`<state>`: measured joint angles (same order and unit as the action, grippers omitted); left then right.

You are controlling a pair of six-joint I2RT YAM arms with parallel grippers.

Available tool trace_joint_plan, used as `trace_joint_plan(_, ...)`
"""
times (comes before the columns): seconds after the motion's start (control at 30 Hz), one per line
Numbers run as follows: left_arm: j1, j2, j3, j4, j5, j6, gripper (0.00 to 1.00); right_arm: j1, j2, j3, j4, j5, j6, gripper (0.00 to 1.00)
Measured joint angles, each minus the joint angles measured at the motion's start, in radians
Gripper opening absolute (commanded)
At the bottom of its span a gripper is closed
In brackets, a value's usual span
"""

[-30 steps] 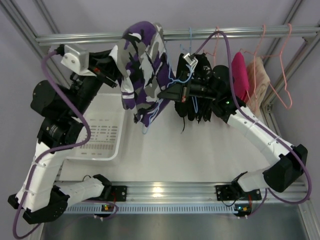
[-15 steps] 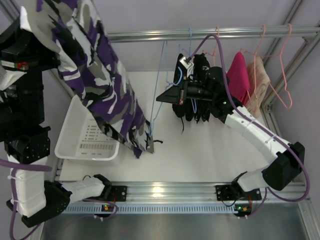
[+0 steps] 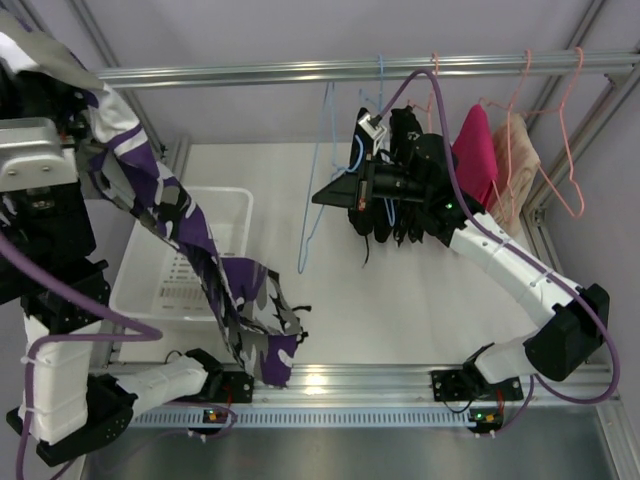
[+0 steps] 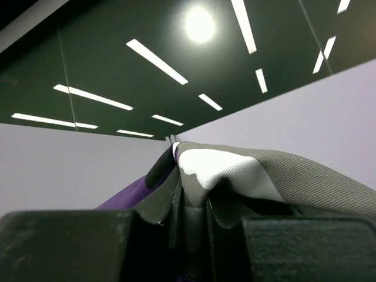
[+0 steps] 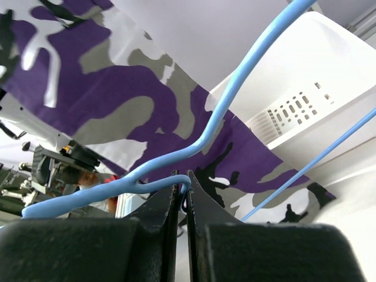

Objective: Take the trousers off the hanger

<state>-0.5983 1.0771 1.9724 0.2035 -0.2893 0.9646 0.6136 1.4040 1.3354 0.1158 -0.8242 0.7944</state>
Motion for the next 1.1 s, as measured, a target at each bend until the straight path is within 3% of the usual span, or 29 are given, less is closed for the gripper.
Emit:
trace_joint_plan(0.33, 0.0, -0.082, -0.299, -0.012, -0.101, 0.189, 0.0, 0.0, -0.007, 0.001, -0.019, 0.0, -0.009, 0.0)
trace_joint_plan(0.53, 0.014, -0.137, -0.502, -0.056, -0.226, 0.201, 0.0, -0.001, -0.021, 0.01, -0.041, 0.003, -0.012, 0.0)
trace_joint_plan(0.67, 0.048, -0.182, -0.62, -0.177, -0.293, 0.13, 0.0, -0.004, -0.038, 0.023, -0.064, 0.003, -0.025, 0.0)
trace_joint_plan(1.1, 0.143, -0.399, -0.862, -0.662, -0.452, -0.298, 0.0, -0.071, -0.068, 0.109, -0.149, 0.0, -0.043, 0.0)
